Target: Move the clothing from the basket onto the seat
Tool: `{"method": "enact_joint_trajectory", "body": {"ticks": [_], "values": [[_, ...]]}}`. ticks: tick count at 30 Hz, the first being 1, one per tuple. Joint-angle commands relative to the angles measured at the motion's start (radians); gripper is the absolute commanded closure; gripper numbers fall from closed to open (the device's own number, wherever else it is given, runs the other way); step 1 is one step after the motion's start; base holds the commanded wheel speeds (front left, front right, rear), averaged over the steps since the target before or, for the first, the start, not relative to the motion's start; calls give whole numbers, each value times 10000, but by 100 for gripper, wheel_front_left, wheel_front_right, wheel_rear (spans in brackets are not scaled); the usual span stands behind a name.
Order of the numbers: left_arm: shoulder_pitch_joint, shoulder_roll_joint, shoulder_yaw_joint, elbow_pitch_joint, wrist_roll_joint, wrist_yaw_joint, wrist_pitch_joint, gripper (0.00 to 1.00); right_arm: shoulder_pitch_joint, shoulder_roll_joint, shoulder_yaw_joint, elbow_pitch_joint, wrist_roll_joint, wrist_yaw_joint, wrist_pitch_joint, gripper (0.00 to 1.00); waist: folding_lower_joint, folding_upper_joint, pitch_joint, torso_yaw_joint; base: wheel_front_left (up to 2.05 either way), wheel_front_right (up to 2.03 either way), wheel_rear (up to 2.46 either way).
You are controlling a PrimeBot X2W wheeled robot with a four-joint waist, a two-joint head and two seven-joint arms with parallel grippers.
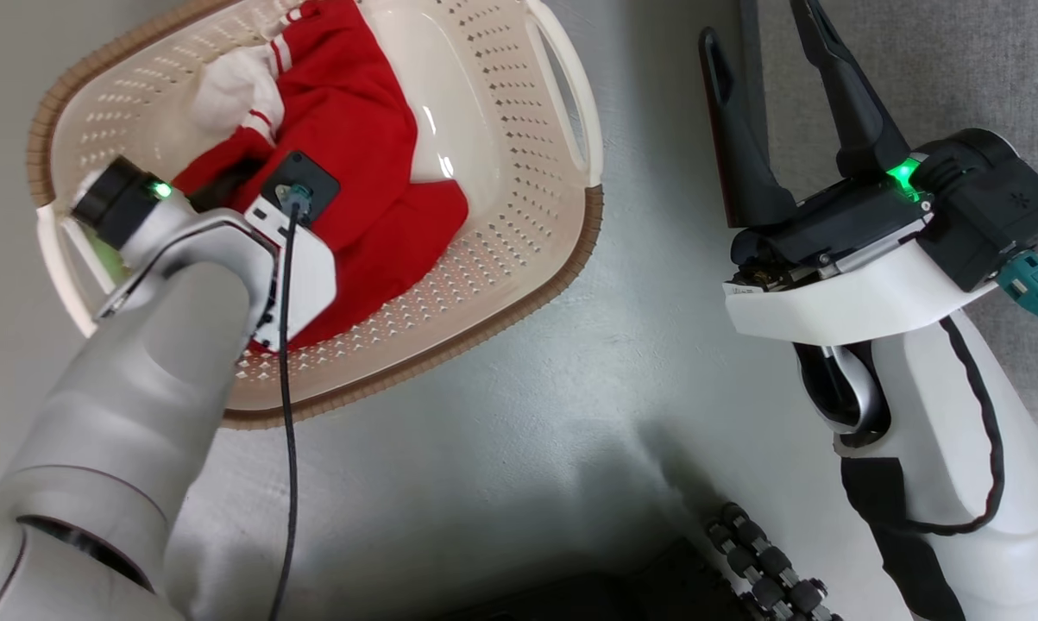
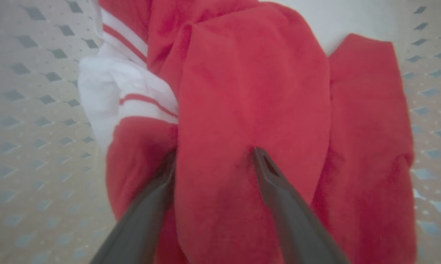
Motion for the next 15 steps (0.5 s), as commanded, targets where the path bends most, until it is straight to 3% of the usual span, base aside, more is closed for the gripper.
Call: {"method": "enact_joint_trajectory", "body": {"ticks": [1, 5, 13, 14, 15], "values": [[-123, 302, -25, -26, 192, 168, 117, 0, 270, 100, 151, -327, 153, 12, -103, 0, 0, 0, 97, -122, 0, 0, 0], [-231, 455, -384, -12, 501, 360, 371, 0, 423, 100, 84, -390, 239, 12, -103, 0, 0, 0, 124, -225, 0, 0, 0], [-361, 670, -670, 1, 625, 290, 764, 0, 565, 100, 81, -482, 391, 12, -103, 0, 0, 0, 209, -389, 0, 0, 0], [-364, 692, -647, 2, 573, 260, 782, 20, 554, 100, 84, -480, 414, 12, -103, 0, 0, 0, 217, -407, 0, 0, 0], [-364, 720, -627, 2, 527, 240, 771, 76, 535, 100, 92, -475, 439, 12, -103, 0, 0, 0, 219, -428, 0, 0, 0]]}}
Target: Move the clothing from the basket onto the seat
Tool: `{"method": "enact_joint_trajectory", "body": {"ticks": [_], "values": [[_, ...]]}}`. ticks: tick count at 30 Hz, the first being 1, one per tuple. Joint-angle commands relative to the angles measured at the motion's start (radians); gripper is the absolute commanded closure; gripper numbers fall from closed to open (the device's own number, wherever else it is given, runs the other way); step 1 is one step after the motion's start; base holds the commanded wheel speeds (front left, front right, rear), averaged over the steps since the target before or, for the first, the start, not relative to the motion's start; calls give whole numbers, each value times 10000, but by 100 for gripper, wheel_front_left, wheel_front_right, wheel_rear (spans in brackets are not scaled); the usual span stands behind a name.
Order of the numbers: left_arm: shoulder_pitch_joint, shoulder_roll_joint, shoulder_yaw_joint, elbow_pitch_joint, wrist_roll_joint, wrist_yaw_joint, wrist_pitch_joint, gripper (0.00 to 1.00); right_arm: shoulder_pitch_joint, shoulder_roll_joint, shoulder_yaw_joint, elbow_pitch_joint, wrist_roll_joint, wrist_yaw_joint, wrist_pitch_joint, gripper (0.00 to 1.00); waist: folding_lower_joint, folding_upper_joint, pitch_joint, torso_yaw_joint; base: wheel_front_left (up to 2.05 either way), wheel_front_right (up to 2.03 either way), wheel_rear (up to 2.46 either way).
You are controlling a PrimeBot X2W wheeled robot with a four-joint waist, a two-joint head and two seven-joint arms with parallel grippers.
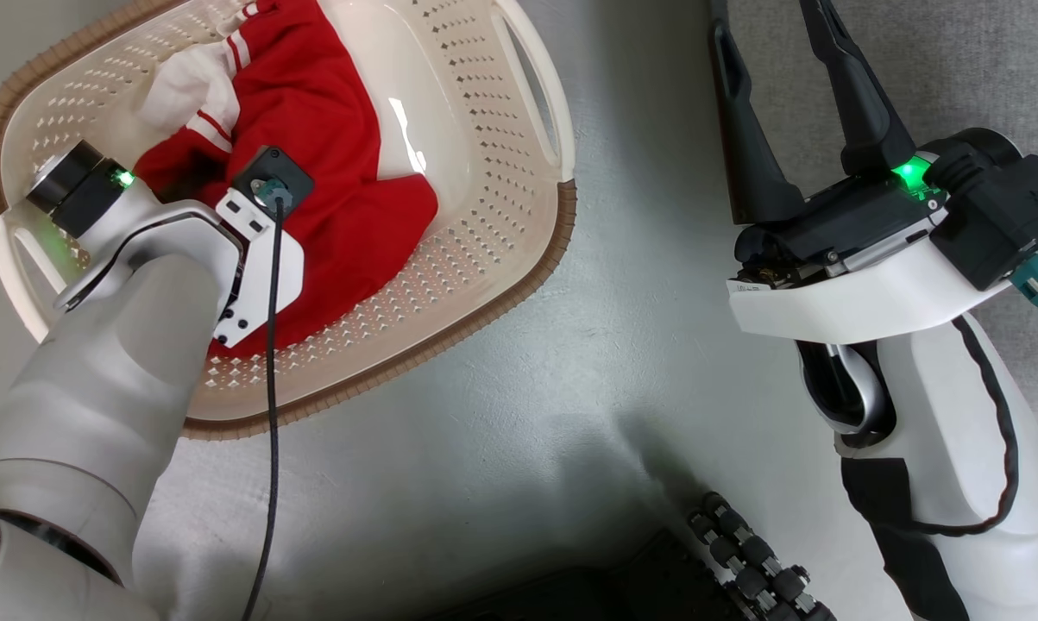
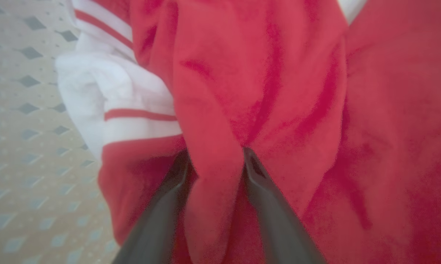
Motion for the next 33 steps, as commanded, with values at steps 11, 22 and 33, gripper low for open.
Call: {"method": "enact_joint_trajectory", "body": {"ticks": [11, 22, 33], "values": [[232, 237, 568, -30, -805, -337, -1684, 100, 19, 83, 170, -75, 150, 12, -103, 0, 0, 0, -588, 13, 0, 0, 0], [958, -478, 935, -154, -1519, -639, -2739, 100, 351, 83, -77, 717, -215, 12, -103, 0, 0, 0, -2500, 715, 0, 0, 0], [2515, -985, 1685, -2727, -2078, -559, -2794, 100, 1216, 83, -263, 1755, -609, 12, -103, 0, 0, 0, -4799, 1666, 0, 0, 0]]}}
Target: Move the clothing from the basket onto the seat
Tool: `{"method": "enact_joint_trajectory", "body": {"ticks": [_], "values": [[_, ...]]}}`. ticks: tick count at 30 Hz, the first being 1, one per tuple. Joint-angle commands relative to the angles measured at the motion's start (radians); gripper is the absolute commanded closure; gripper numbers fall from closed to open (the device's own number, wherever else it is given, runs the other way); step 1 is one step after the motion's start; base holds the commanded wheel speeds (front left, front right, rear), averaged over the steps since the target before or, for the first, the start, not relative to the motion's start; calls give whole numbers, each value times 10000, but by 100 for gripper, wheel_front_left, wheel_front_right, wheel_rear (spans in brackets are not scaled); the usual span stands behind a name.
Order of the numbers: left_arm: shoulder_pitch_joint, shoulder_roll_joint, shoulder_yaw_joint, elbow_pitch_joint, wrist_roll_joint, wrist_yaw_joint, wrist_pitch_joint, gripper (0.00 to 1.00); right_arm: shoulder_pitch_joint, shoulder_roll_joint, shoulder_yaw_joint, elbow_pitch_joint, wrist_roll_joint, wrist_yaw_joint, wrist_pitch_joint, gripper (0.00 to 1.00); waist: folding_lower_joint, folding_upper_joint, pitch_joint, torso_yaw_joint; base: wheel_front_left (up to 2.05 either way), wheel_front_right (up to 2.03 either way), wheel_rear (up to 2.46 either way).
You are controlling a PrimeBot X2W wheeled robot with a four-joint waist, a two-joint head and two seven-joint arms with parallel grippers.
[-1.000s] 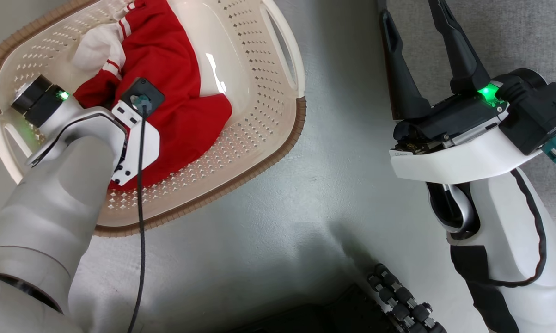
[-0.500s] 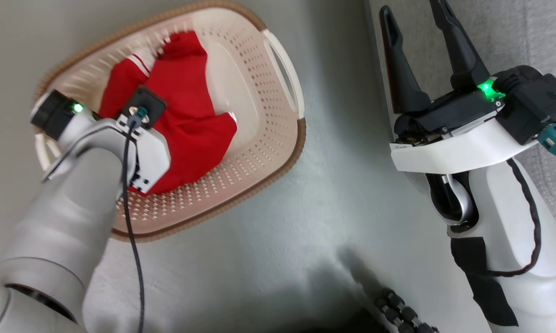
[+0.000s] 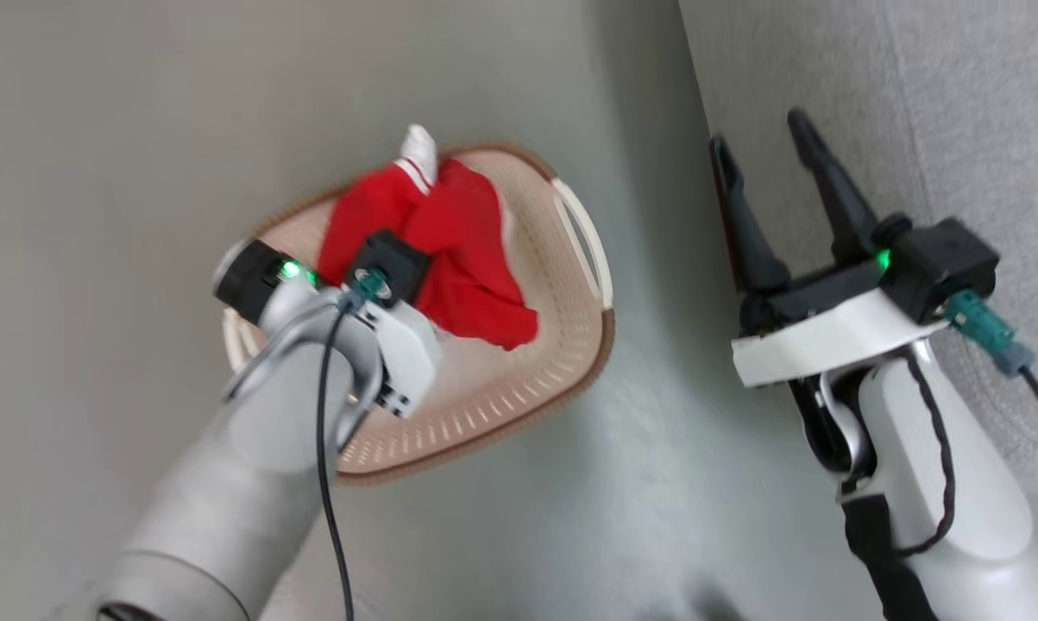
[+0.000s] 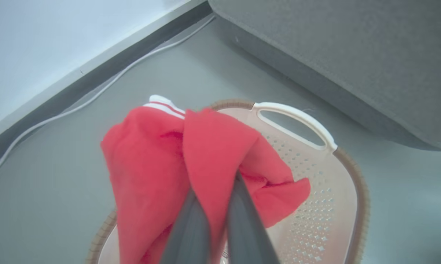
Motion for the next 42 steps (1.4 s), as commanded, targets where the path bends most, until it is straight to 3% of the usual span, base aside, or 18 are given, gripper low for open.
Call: {"method": "enact_joint_trajectory", "body": {"ticks": [1, 23, 42], "values": [[517, 97, 377, -686, -122, 59, -131, 100, 519, 80, 100, -19, -106, 12, -103, 0, 0, 0, -1093, 594, 0, 0, 0], [3564, -53, 2584, -4863, -26, 213, -133, 100, 2199, 76, 83, 1258, 48, 12, -103, 0, 0, 0, -4311, 1556, 0, 0, 0], [4033, -107, 3050, -6602, 67, 15, -133, 100, 2811, 79, 364, 1601, 412, 12, -103, 0, 0, 0, -5256, 1793, 0, 0, 0]]}}
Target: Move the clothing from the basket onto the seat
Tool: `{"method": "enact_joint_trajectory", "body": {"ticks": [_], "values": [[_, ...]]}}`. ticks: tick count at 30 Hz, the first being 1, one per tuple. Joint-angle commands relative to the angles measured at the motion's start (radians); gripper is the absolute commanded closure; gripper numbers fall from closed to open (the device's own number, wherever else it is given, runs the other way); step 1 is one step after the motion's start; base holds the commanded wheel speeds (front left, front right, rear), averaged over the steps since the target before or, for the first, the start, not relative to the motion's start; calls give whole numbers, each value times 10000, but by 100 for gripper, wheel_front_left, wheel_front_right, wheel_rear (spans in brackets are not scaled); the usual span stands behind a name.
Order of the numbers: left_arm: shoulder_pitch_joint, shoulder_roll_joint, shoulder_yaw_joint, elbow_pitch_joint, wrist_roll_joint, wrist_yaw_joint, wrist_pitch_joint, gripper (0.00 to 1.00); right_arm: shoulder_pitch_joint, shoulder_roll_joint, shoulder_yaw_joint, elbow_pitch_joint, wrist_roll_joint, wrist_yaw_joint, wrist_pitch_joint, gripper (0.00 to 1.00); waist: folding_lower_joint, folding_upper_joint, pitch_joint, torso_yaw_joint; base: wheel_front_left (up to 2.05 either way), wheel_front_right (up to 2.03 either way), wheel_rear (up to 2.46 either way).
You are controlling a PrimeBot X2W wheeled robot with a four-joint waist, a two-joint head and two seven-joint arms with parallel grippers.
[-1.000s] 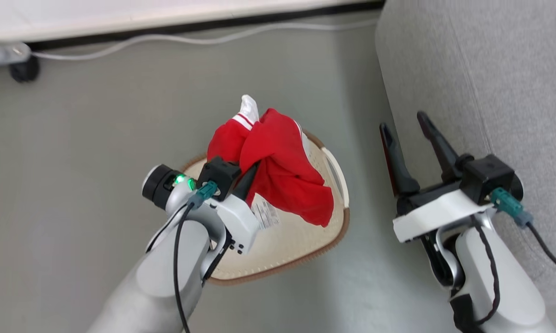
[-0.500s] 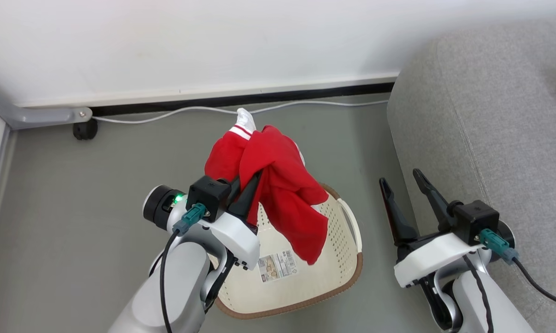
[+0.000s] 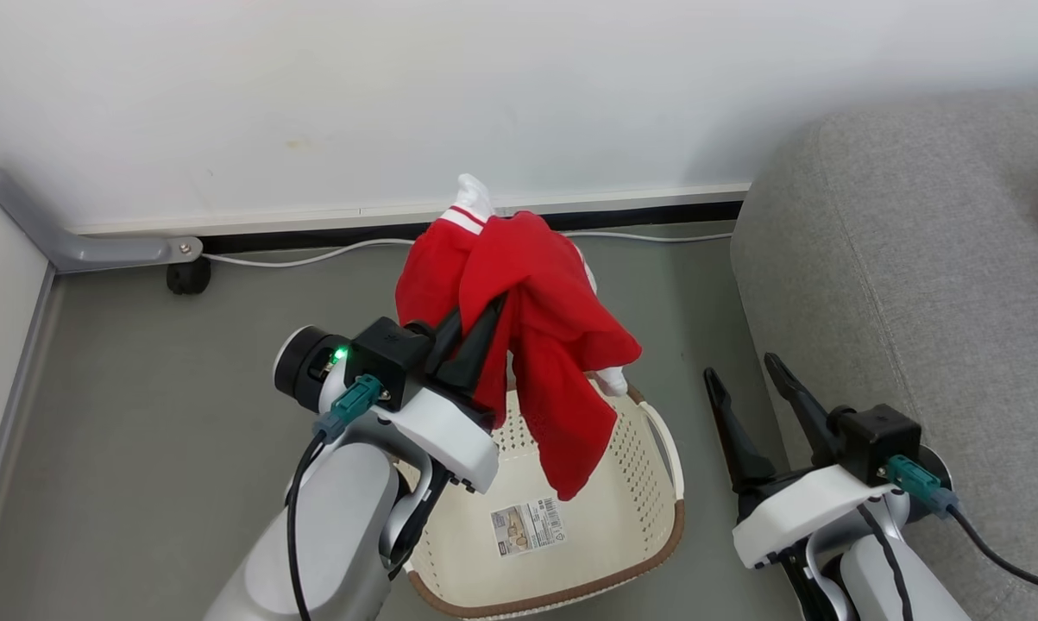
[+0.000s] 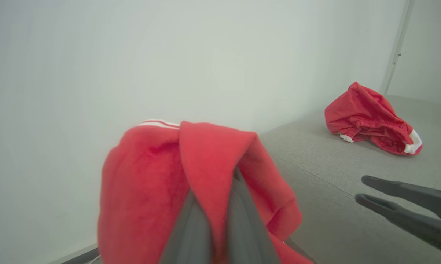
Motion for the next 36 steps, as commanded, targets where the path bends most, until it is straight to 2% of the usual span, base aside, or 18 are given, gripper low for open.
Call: {"method": "enact_joint_trajectory", "body": {"ticks": [1, 10, 15, 18, 27, 36], "values": [[-60, 108, 334, -356, 23, -42, -128, 100, -58, 75, 274, -207, 66, 12, -103, 0, 0, 0, -20, 11, 0, 0, 0], [-96, 116, 260, -584, -23, -94, -128, 100, -686, -14, 1198, -1381, 93, 12, -103, 0, 0, 0, 83, 28, 0, 0, 0], [-135, 115, 197, -659, -47, -146, -128, 100, -1348, -419, 2261, -2293, 237, 12, -103, 0, 0, 0, 132, 76, 0, 0, 0], [-177, 114, 177, -678, -83, -174, -128, 100, -1727, -632, 2758, -2290, 303, 12, -103, 0, 0, 0, 140, 136, 0, 0, 0], [-215, 91, -59, -851, -138, -267, -128, 100, -3112, -1049, 4515, -443, 969, 12, -103, 0, 0, 0, 60, 372, 0, 0, 0], [-218, 57, -435, -905, -239, -314, -128, 100, -4118, -528, 5921, 1922, 1651, 12, -103, 0, 0, 0, 72, 567, 0, 0, 0]]}}
